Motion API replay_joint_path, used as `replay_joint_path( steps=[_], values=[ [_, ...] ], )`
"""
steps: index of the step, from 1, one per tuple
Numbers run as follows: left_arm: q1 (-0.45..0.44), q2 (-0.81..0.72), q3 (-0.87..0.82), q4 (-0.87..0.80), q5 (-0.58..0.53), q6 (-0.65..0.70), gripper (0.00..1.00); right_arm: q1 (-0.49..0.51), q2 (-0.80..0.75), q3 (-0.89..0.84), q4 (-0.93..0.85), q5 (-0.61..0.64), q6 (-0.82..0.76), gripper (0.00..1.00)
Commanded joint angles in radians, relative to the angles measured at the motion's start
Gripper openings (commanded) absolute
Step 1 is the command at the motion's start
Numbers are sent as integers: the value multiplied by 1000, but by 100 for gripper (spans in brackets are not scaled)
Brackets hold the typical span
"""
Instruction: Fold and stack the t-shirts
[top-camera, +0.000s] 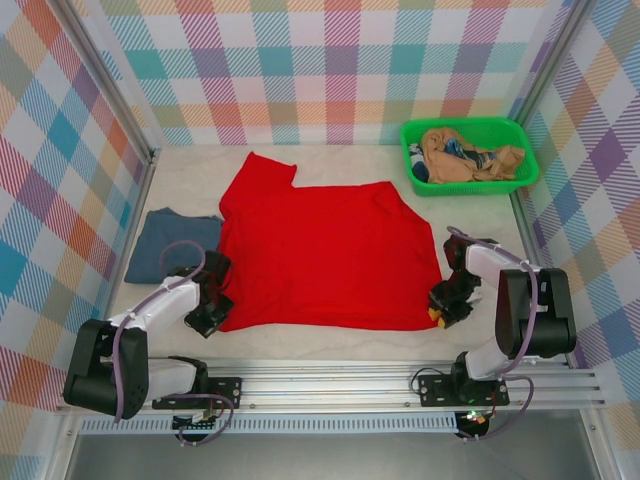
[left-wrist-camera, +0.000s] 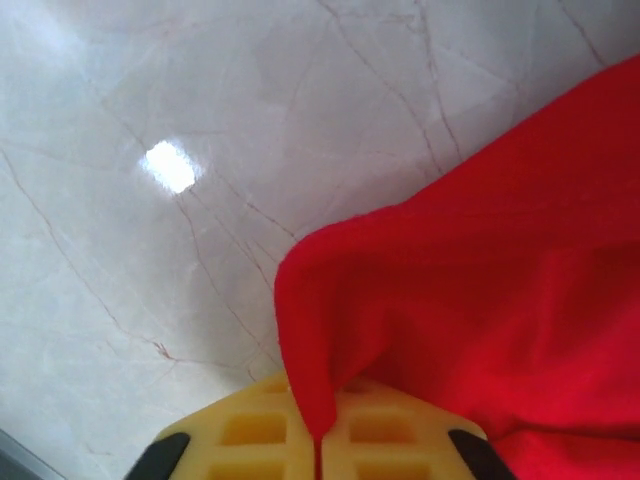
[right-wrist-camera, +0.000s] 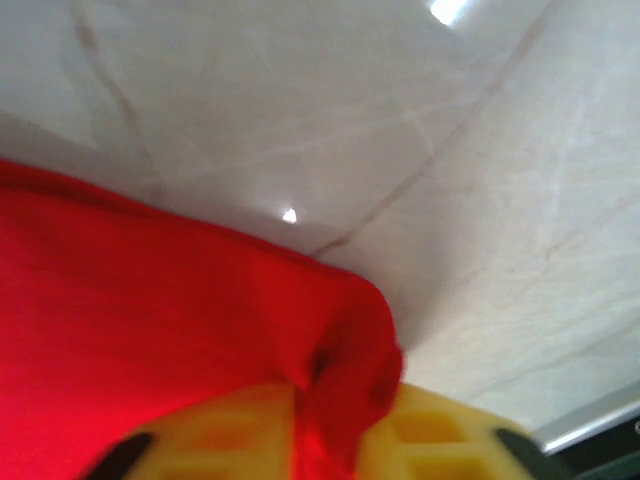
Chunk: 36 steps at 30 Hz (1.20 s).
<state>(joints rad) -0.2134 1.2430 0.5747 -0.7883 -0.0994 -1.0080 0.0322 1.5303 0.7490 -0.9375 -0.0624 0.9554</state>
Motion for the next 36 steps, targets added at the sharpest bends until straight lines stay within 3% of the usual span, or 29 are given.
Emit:
replay_joint_path(
  steps=[1,7,10,15,24,31,36],
  values=[
    [5,-24,15,28,-32,-4,0,-2,-15,12,44,93,-12,2],
    [-6,-197,253,-165,-94,-5,0,60,-190,224,-36,143,-132,0],
    [-5,-206,446,-167,-147,11,0,110,-202,435,-75,157,-202,0],
    [0,-135,832,-106,-286,99,0,143,-200,797,-92,221,-277,0],
    [6,-6,1368,-17,-342,284,0,141,-203,1270,-49,311,-397,0],
    [50,203,1682,-56,-220,309,0,126,-98,1475,-64,281,-411,0],
    [153,345,1741,-40,-41,237,0,96,20,1531,3,181,-397,0]
  ],
)
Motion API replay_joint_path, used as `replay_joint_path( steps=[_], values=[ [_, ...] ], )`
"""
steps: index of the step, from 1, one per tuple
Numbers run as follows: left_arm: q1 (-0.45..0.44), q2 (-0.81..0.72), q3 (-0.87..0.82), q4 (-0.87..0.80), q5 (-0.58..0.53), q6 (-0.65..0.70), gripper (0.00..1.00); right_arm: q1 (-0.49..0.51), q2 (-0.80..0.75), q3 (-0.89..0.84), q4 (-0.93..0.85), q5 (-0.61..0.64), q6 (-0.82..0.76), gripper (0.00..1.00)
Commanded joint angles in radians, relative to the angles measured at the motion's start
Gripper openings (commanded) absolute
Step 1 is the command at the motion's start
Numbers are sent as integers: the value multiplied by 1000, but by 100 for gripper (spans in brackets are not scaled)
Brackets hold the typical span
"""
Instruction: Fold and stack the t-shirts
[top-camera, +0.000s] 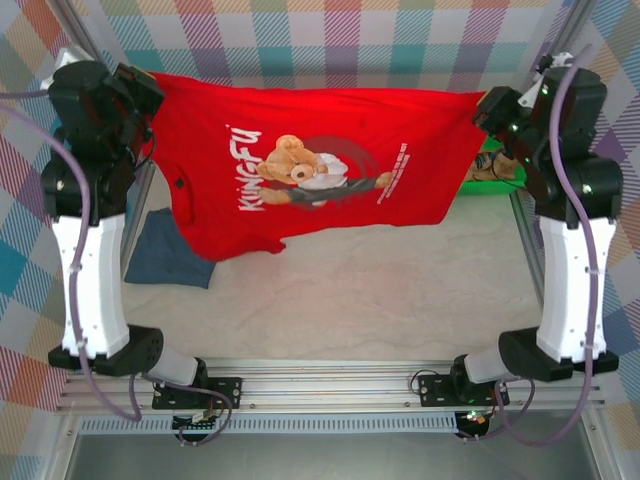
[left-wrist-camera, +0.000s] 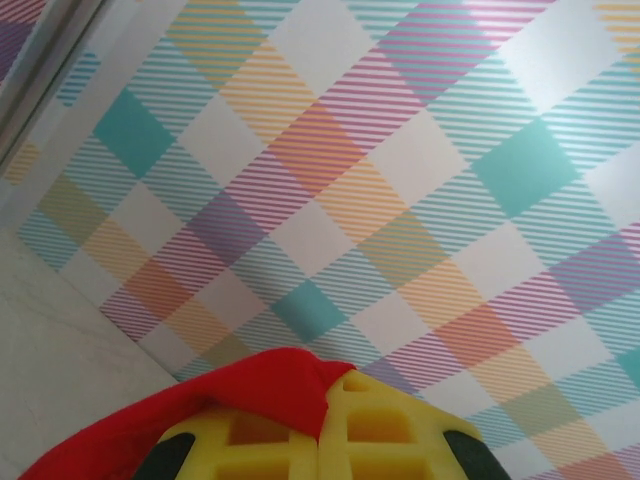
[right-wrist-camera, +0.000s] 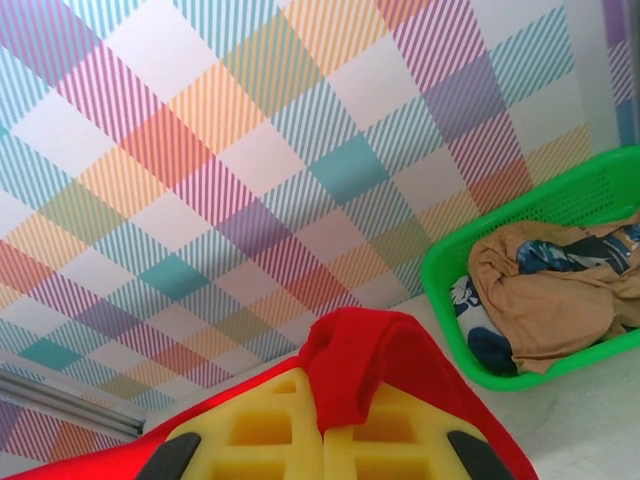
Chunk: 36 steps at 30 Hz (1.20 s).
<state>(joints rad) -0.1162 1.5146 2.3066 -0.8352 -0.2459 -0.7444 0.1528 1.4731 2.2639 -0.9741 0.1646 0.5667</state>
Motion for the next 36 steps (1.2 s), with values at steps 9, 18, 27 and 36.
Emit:
replay_joint_path(
  steps=[9,18,27,36],
  values=[
    [188,424,384,67,416,-135,0,-97,390,347,66,-215,29,0],
    [312,420,501,142,494,-232,0,-131,452,489,80,-304,83,0],
    [266,14,-133,-11,439,-125,0,-130,133,-212,153,-390,102,0],
    [135,-496,-1447,158,528,-222,0,-122,-72,-1134,194,-365,148,0]
  ],
)
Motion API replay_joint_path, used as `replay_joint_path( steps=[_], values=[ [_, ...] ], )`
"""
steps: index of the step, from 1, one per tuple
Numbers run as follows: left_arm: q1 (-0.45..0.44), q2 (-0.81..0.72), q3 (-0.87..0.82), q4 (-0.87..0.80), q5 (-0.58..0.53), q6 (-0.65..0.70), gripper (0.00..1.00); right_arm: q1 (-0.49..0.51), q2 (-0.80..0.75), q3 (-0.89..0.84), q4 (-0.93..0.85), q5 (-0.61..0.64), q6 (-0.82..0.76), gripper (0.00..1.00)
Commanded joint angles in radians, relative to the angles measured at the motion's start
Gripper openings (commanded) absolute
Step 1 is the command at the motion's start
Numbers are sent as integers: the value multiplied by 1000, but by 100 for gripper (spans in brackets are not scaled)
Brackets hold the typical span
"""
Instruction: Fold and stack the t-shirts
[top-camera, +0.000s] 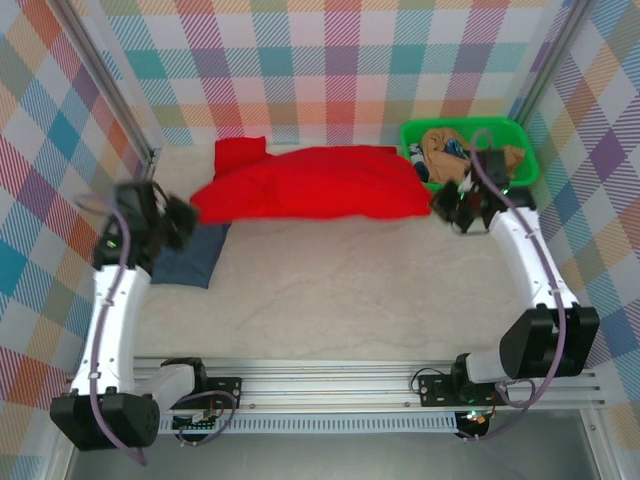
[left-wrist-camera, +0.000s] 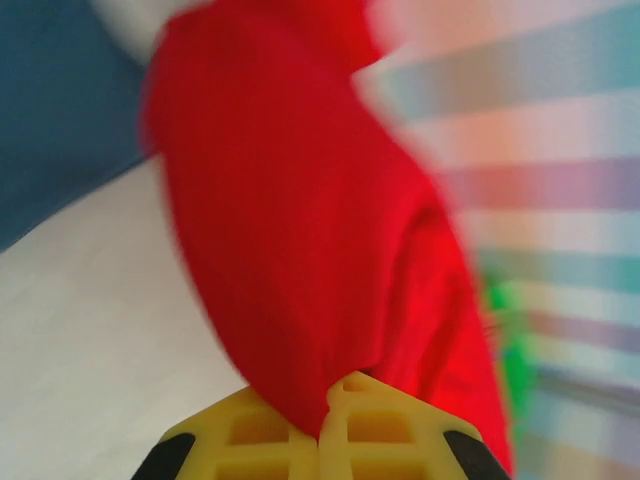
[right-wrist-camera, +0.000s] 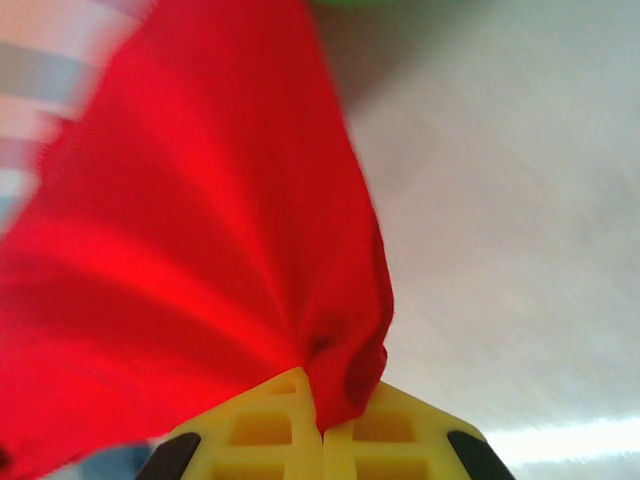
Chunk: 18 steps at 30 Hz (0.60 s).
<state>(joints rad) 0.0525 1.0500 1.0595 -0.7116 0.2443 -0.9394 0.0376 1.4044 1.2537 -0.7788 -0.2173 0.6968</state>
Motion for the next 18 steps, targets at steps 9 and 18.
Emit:
replay_joint_path(
  steps=[9,18],
  values=[
    [-139,-136,-408,-84,-16,19,0,-13,241,-121,-95,156,-45,0],
    [-189,-203,-467,-195,-38,-25,0,-22,203,-137,-274,308,34,0]
  ],
)
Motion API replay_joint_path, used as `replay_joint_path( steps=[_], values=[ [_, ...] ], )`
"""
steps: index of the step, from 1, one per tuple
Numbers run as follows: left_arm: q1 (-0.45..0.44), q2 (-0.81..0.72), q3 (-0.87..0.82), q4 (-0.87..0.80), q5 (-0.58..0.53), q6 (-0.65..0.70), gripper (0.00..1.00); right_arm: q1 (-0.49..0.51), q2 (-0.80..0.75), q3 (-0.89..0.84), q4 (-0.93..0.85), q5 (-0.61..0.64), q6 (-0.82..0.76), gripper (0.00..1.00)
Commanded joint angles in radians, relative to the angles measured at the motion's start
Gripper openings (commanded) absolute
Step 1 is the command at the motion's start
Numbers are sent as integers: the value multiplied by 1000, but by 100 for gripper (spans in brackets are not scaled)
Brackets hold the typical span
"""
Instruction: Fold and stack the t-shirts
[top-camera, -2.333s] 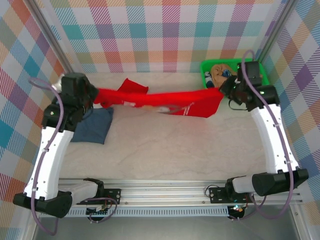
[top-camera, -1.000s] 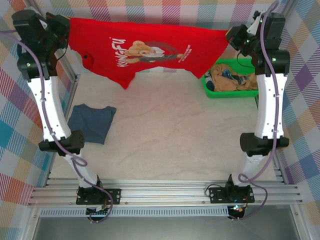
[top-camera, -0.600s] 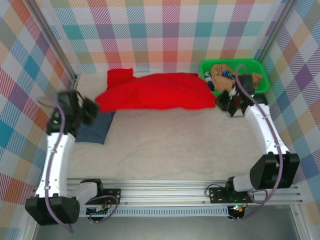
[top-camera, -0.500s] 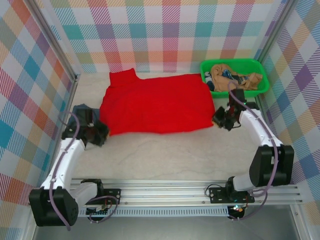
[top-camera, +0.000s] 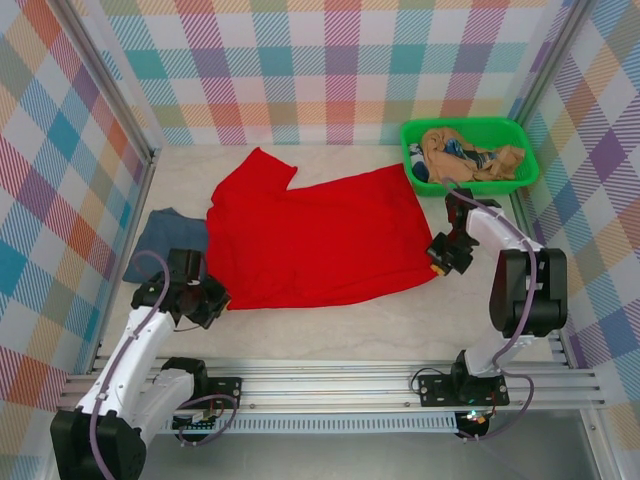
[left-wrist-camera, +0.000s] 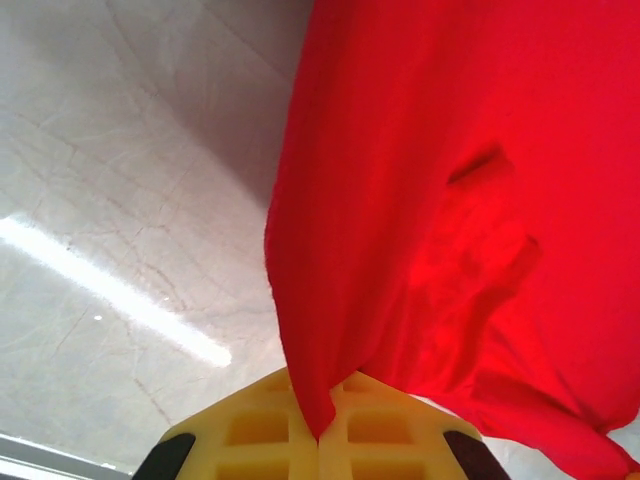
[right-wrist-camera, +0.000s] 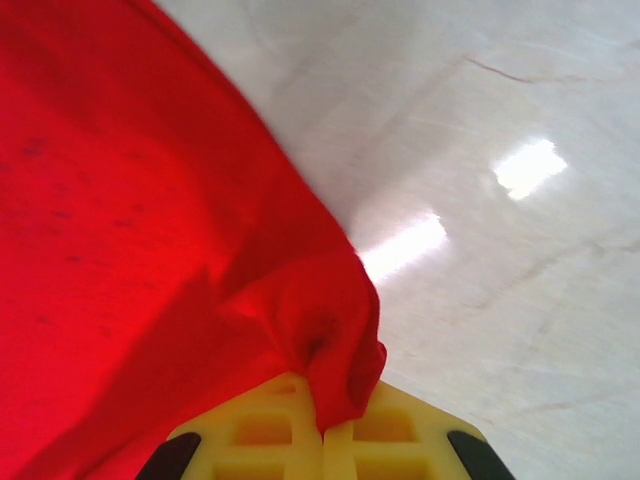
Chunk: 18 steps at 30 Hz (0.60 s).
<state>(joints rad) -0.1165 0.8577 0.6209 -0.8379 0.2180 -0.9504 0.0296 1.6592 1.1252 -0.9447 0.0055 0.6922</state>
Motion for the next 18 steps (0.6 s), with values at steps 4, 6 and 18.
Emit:
replay_joint_path(
  steps=[4,6,18],
  values=[
    [-59,-10,-42,-78,-20,-36,0,-26,-116,-47,-159,112,81,0],
    [-75,-3,-36,-91,-28,-34,0,-34,-149,-68,-183,113,104,0],
    [-141,82,-70,-100,-89,-78,0,-43,-200,-239,-193,56,194,0]
  ],
)
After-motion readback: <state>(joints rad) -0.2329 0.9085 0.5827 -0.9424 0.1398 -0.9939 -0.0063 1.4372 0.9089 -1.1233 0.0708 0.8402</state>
